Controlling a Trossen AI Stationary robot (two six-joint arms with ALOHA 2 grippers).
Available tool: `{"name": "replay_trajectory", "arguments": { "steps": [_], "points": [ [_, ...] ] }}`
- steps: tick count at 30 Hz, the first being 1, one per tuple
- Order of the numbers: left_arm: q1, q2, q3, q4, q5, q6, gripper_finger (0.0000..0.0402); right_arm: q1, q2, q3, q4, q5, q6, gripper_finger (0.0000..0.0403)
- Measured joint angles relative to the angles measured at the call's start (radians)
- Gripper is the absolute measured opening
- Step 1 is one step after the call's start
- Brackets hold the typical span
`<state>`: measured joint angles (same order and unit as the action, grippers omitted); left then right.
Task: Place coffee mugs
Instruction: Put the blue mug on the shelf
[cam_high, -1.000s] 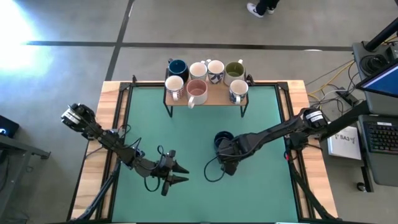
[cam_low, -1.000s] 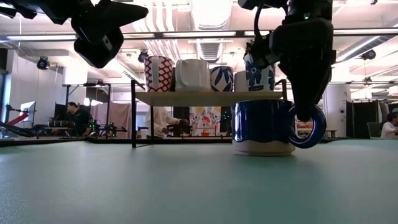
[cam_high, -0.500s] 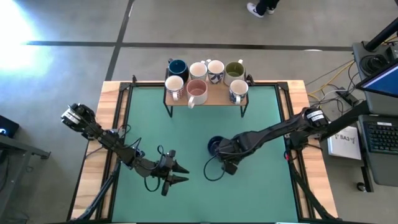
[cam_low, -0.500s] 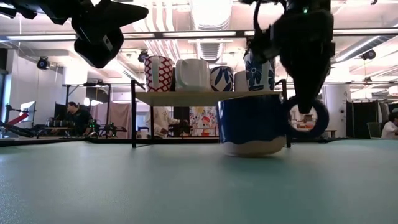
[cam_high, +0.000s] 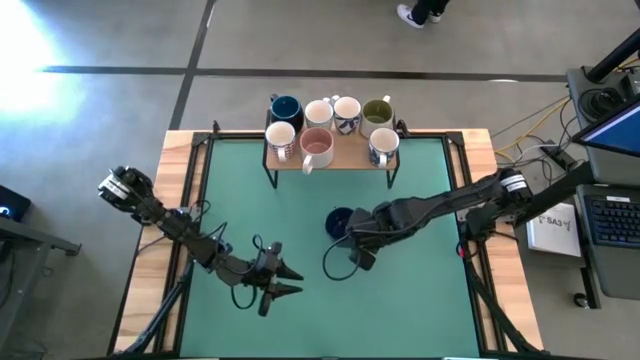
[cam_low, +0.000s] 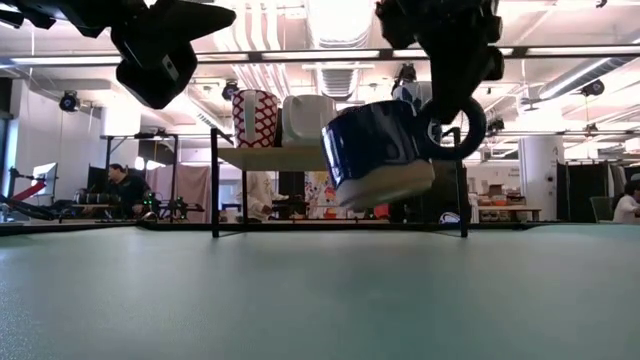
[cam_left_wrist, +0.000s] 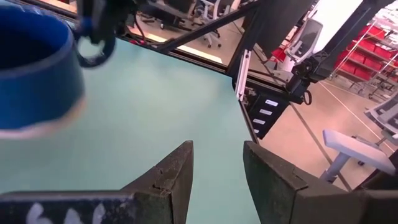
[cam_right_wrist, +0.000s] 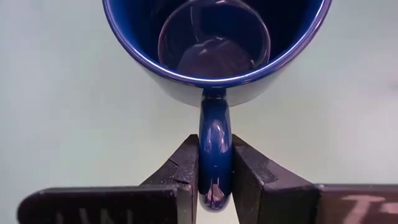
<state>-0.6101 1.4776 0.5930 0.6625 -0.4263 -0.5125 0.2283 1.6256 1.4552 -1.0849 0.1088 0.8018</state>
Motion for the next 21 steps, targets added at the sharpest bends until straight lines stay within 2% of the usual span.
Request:
{"name": "replay_trajectory", "arguments": {
  "steps": [5, 14, 21],
  "points": [
    [-0.009, 0.0, 0.0, -0.006, 0.0, 0.003, 0.0123, 0.0, -0.051, 0.002, -0.026, 0.097, 0.018, 0.0048],
    [-0.006, -0.003, 0.0, -0.008, -0.015, 0.029, 0.0123, 0.0, -0.145, 0.0, -0.038, 0.336, 0.069, 0.0048],
    [0.0, -0.117, -0.005, -0.107, -0.083, 0.093, 0.0123, 0.0, -0.204, 0.0, -0.033, 0.456, 0.105, 0.0047]
  ]
}}
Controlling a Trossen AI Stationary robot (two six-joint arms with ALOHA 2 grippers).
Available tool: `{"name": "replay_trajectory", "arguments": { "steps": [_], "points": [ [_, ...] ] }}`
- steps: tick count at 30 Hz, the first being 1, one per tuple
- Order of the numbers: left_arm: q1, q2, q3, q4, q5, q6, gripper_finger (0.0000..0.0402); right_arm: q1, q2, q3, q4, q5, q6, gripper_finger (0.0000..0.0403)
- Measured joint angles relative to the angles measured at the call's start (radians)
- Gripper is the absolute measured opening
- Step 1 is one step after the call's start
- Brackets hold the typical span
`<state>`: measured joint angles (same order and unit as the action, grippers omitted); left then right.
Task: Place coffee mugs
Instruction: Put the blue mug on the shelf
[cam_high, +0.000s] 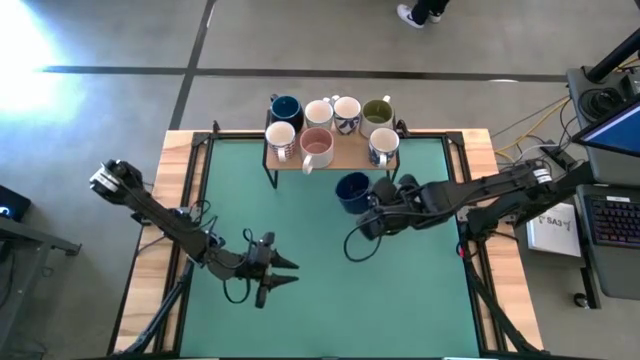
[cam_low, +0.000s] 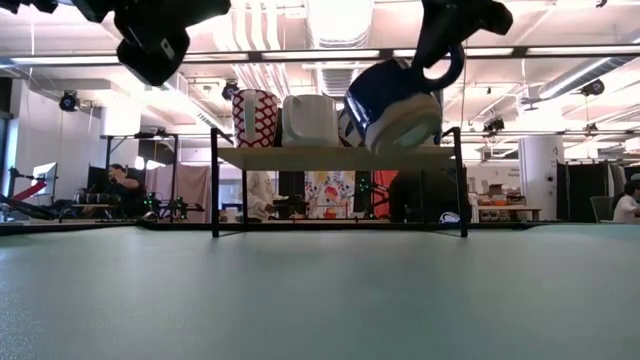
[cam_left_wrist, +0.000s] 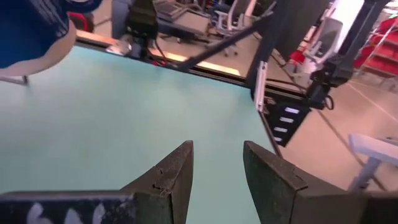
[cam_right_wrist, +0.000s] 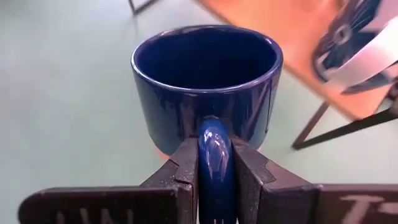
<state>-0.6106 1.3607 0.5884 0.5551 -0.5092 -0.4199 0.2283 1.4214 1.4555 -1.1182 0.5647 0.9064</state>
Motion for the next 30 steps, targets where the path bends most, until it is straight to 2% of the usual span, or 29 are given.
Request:
{"name": "replay_trajectory", "arguments": {
  "steps": [10, 16, 25, 30],
  "points": [
    [0.004, -0.081, -0.002, -0.094, -0.081, 0.094, 0.0123, -0.002, -0.01, 0.0, 0.042, 0.131, -0.042, 0.0046],
    [0.005, -0.129, -0.005, -0.166, -0.084, 0.086, 0.0123, -0.002, -0.008, -0.001, 0.05, 0.232, -0.035, 0.0046],
    [0.005, -0.181, -0.052, -0.178, -0.084, 0.083, 0.0123, 0.028, -0.005, -0.029, 0.07, 0.381, 0.056, 0.0046],
    [0.005, -0.203, -0.07, -0.178, -0.084, 0.086, 0.0123, 0.045, -0.005, -0.09, 0.183, 0.427, 0.063, 0.0045]
  ]
}}
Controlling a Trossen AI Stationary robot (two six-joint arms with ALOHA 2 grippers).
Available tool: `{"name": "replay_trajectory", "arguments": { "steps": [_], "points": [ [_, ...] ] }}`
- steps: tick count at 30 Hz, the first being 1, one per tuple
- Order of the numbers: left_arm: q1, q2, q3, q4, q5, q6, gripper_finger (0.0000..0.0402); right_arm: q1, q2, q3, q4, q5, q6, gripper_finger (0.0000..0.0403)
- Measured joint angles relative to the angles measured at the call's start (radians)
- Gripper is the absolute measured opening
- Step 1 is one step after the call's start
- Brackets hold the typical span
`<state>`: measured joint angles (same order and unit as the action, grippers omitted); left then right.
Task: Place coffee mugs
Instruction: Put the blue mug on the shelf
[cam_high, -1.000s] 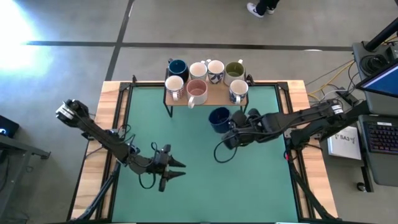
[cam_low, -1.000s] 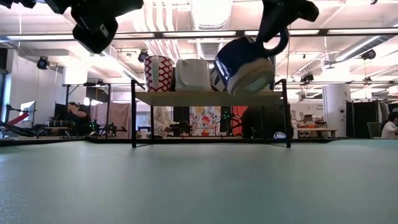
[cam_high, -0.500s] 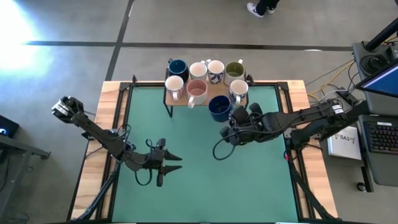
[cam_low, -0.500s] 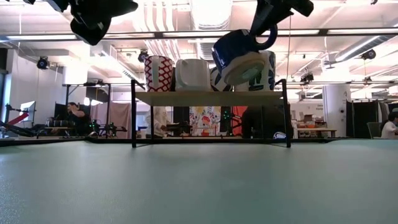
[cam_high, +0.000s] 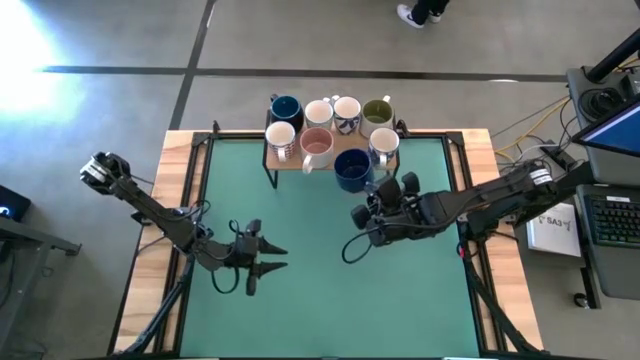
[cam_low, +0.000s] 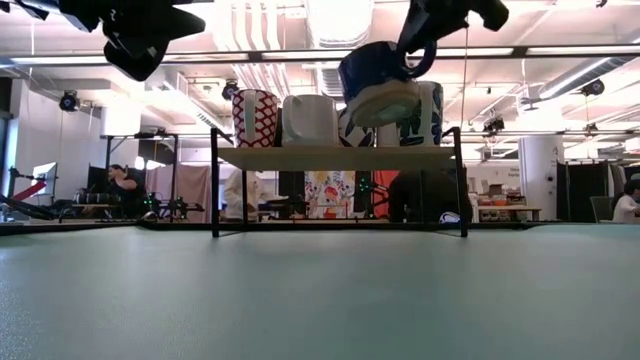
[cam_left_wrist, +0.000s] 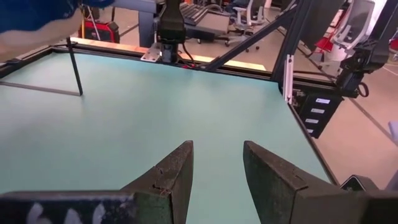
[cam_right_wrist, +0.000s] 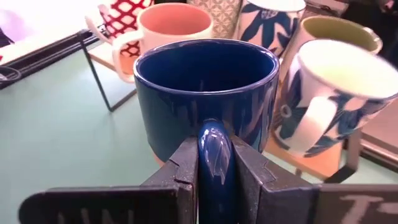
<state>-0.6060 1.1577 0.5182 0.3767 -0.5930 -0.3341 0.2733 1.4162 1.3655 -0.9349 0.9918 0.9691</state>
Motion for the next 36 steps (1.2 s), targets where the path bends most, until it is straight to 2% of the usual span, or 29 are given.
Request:
{"name": "replay_trajectory", "arguments": {
  "steps": [4, 12, 20, 23, 36],
  "points": [
    [-0.001, -0.01, -0.013, 0.0, 0.0, -0.003, 0.0123, 0.001, 0.001, -0.063, 0.076, 0.014, 0.0, 0.0045],
    [-0.001, -0.027, -0.036, 0.0, 0.0, -0.015, 0.0123, 0.0, 0.002, -0.145, 0.179, 0.153, 0.015, 0.0045],
    [-0.001, -0.034, -0.047, 0.001, 0.0, -0.015, 0.0123, -0.003, 0.002, -0.228, 0.333, 0.161, 0.006, 0.0045],
    [-0.001, -0.034, -0.049, 0.0, 0.001, -0.015, 0.0123, -0.004, 0.002, -0.264, 0.394, 0.196, -0.002, 0.0045],
    [-0.001, -0.034, -0.05, -0.014, 0.001, -0.015, 0.0123, -0.042, -0.001, -0.329, 0.529, 0.222, -0.054, 0.0045]
  ]
}}
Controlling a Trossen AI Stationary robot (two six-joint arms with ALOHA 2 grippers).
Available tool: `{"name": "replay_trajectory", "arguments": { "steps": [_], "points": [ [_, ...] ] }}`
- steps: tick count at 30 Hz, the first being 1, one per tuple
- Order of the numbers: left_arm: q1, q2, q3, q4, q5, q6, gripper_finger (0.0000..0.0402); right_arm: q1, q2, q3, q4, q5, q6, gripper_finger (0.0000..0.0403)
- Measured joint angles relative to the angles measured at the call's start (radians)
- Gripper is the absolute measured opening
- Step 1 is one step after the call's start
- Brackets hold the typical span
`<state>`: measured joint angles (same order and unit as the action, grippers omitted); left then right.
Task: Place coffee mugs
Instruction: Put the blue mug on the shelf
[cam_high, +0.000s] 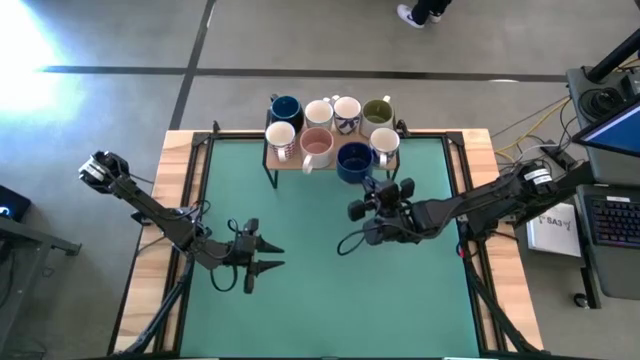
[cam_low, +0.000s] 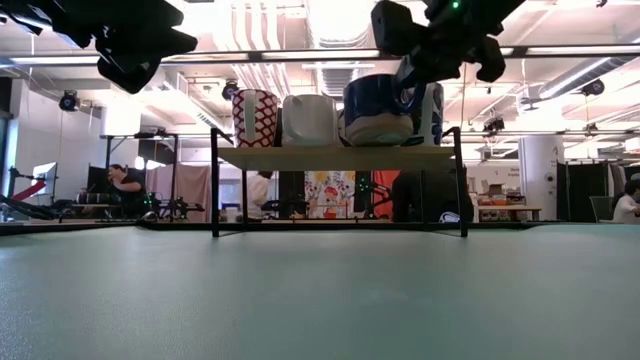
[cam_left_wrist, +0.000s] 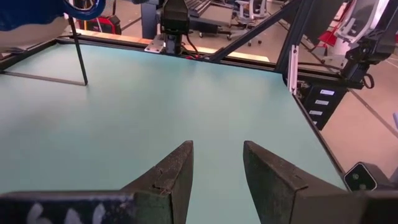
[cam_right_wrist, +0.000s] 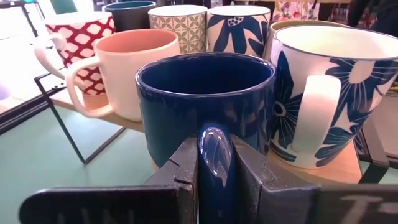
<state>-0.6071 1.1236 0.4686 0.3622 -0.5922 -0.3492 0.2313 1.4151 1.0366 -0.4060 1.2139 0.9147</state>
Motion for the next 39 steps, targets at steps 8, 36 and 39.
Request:
{"name": "replay_trajectory", "arguments": {
  "steps": [8, 36, 39],
  "points": [
    [0.0, 0.0, 0.0, -0.015, 0.0, 0.0, 0.0123, -0.029, 0.0, -0.019, 0.058, -0.004, -0.058, 0.0045],
    [0.0, -0.02, 0.0, -0.068, -0.047, -0.004, 0.0123, -0.086, 0.001, -0.024, 0.113, -0.047, -0.178, 0.0045],
    [0.0, -0.027, 0.0, -0.075, -0.054, -0.008, 0.0123, -0.093, 0.001, -0.024, 0.13, -0.057, -0.203, 0.0045]
  ]
}}
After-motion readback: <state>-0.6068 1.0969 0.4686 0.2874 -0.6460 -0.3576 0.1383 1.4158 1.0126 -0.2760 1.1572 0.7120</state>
